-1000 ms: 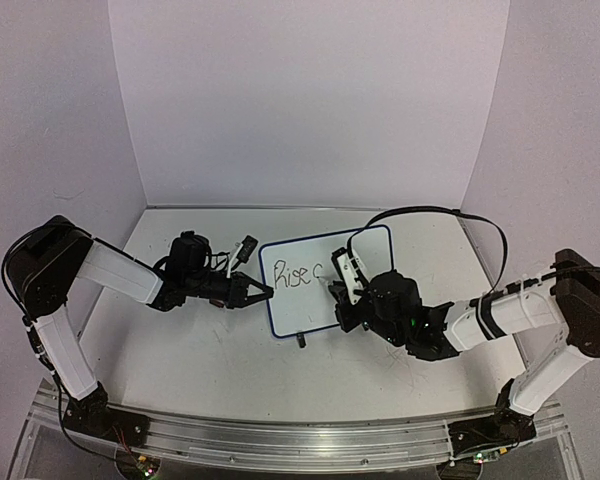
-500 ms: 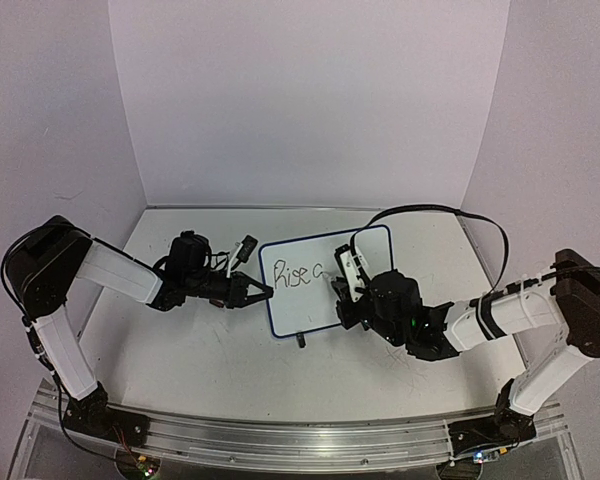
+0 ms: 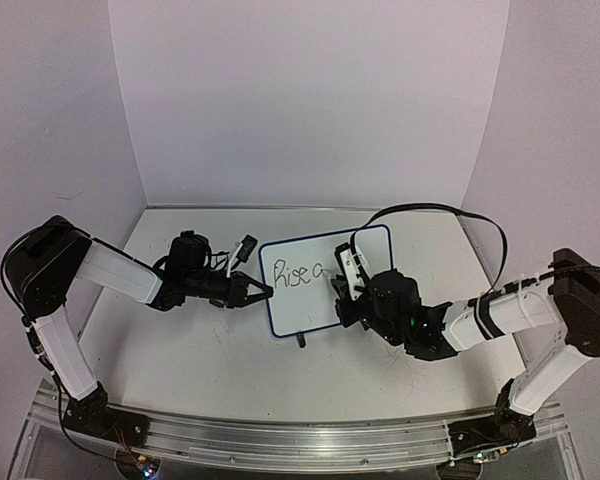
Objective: Write a sentence on the whiteboard
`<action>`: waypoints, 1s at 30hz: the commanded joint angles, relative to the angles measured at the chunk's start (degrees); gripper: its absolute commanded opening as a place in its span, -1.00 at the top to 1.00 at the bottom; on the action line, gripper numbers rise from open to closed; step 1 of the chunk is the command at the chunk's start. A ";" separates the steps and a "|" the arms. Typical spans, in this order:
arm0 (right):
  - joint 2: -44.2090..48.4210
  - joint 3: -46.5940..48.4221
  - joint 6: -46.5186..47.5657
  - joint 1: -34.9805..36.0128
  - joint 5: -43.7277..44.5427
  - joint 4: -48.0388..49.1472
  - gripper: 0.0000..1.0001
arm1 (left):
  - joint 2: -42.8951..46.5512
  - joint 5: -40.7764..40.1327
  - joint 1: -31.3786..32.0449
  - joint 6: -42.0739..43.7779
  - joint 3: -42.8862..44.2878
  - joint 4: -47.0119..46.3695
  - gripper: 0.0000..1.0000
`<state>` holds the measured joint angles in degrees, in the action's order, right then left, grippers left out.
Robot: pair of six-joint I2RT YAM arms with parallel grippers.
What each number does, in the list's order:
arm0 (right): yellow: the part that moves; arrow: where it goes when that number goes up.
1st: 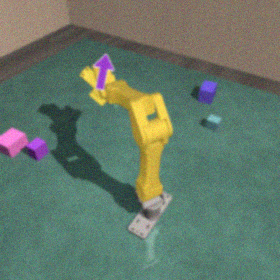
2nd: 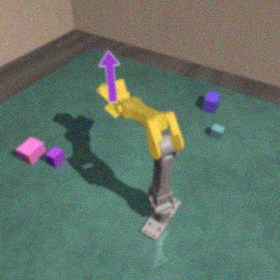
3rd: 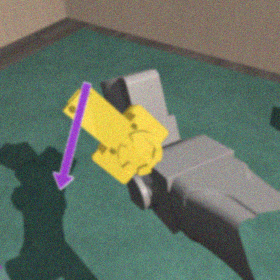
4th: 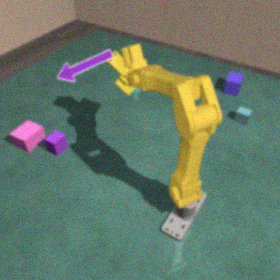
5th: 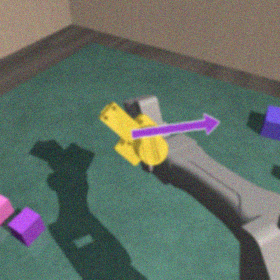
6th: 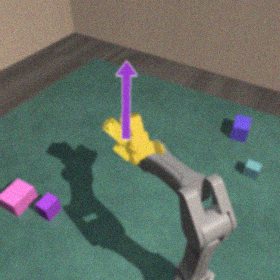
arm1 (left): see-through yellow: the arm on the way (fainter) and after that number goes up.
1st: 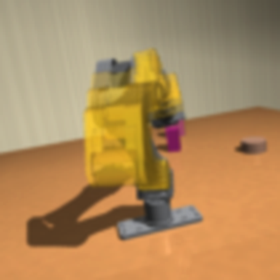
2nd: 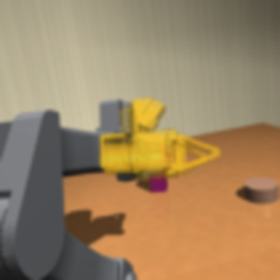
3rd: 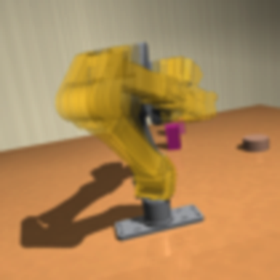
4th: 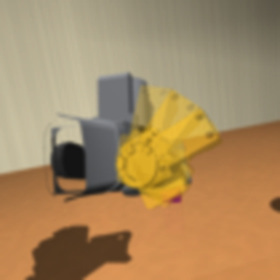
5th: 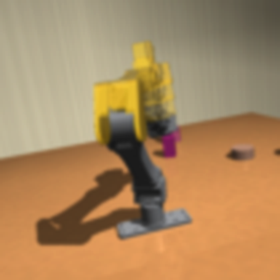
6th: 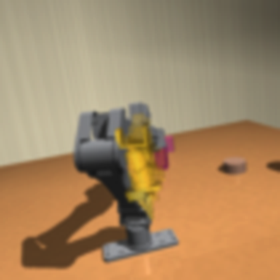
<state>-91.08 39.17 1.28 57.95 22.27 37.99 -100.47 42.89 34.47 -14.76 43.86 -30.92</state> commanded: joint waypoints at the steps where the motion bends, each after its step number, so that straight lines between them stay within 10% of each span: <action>1: -1.59 2.62 0.04 -0.43 3.13 1.57 1.00 | 1.26 -3.61 -0.45 2.02 0.09 3.32 1.00; 30: 1.09 -0.23 -0.84 0.48 0.77 -1.39 1.00 | 1.43 -3.65 -0.45 2.11 0.17 3.35 1.00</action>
<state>-91.51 39.73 1.23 58.27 22.94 38.57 -100.44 42.89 34.48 -14.70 43.86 -30.85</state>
